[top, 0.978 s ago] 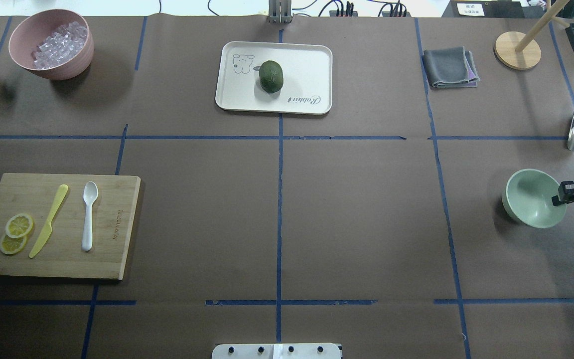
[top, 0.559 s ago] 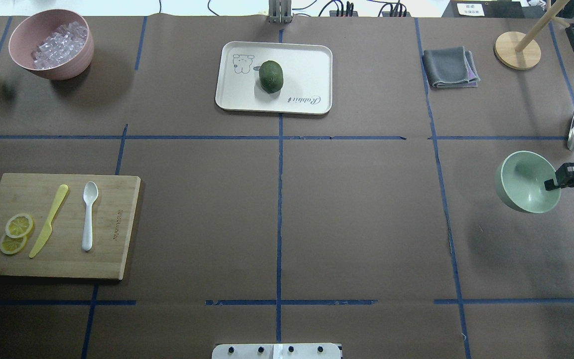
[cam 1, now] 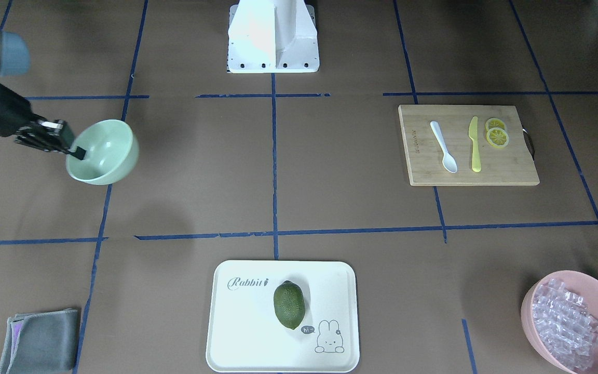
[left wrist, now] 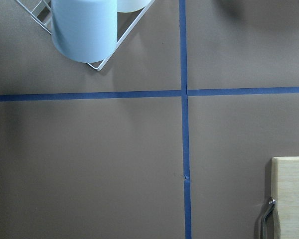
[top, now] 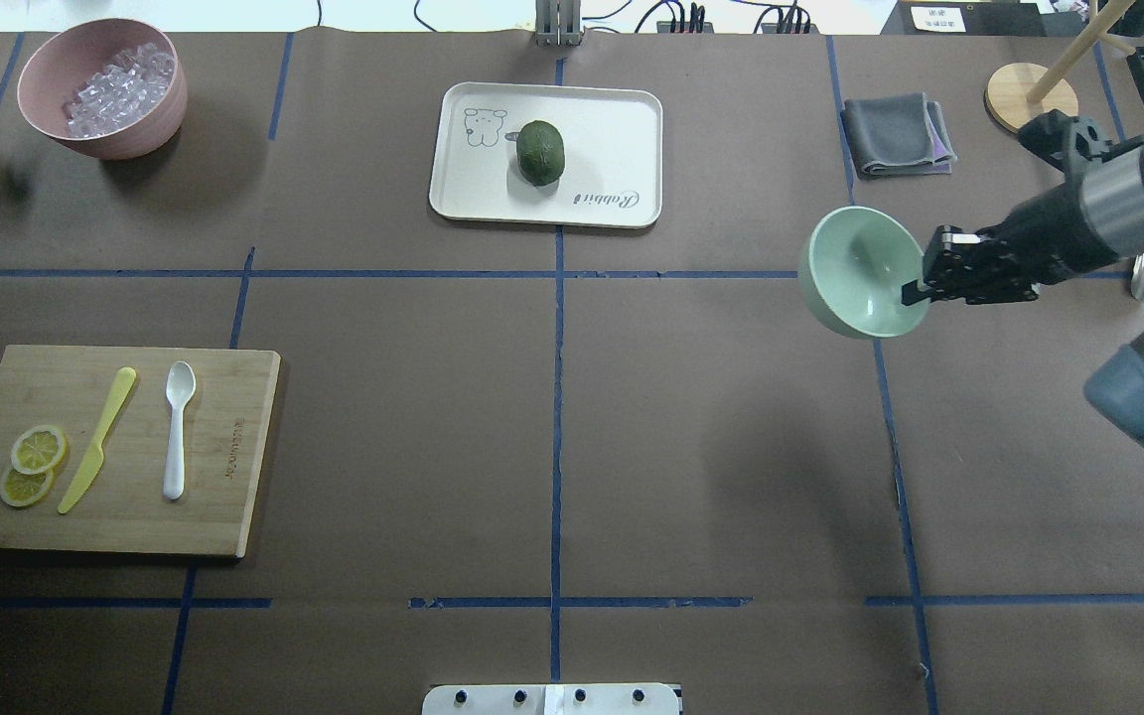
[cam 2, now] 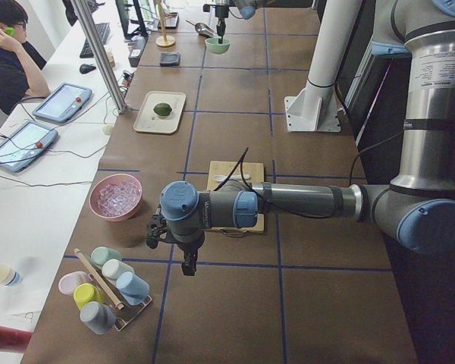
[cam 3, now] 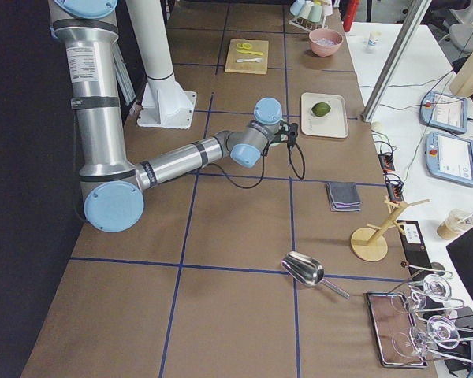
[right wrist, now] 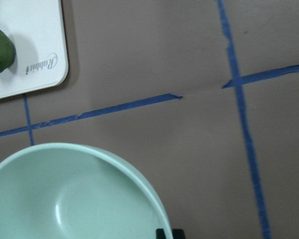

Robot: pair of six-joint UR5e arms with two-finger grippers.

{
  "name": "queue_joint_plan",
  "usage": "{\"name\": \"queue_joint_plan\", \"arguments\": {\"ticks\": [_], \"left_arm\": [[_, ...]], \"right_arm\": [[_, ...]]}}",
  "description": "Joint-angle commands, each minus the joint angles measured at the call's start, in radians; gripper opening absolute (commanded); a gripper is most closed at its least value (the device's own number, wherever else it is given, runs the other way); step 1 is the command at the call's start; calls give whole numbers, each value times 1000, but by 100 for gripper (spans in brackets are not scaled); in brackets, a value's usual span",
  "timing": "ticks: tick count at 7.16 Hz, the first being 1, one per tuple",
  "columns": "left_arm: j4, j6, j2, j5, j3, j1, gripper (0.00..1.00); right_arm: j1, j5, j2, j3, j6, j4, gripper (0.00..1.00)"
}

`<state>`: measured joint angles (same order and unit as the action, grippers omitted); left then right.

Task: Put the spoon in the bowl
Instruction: 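Carry the green bowl with the right gripper toward the table center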

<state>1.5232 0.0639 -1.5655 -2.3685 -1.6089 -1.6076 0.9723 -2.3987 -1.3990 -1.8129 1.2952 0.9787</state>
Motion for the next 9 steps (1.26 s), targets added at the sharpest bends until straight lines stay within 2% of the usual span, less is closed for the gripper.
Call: {"name": "queue_joint_plan", "arguments": {"ticks": [1, 2, 3, 4, 6, 9], "left_arm": [[0, -1, 1, 0, 1, 0, 100], [0, -1, 5, -2, 0, 0, 100], [0, 2, 5, 0, 3, 0, 100], [0, 5, 7, 0, 3, 0, 100], [0, 5, 7, 0, 1, 0, 100], [0, 7, 7, 0, 1, 0, 100]], "right_arm": [[-164, 152, 235, -38, 93, 317, 0], [-291, 314, 317, -37, 107, 409, 0], [-413, 455, 339, -28, 172, 426, 0], [-469, 504, 341, -23, 186, 428, 0], [-489, 535, 421, 94, 190, 426, 1], [-509, 546, 430, 113, 190, 420, 2]]}}
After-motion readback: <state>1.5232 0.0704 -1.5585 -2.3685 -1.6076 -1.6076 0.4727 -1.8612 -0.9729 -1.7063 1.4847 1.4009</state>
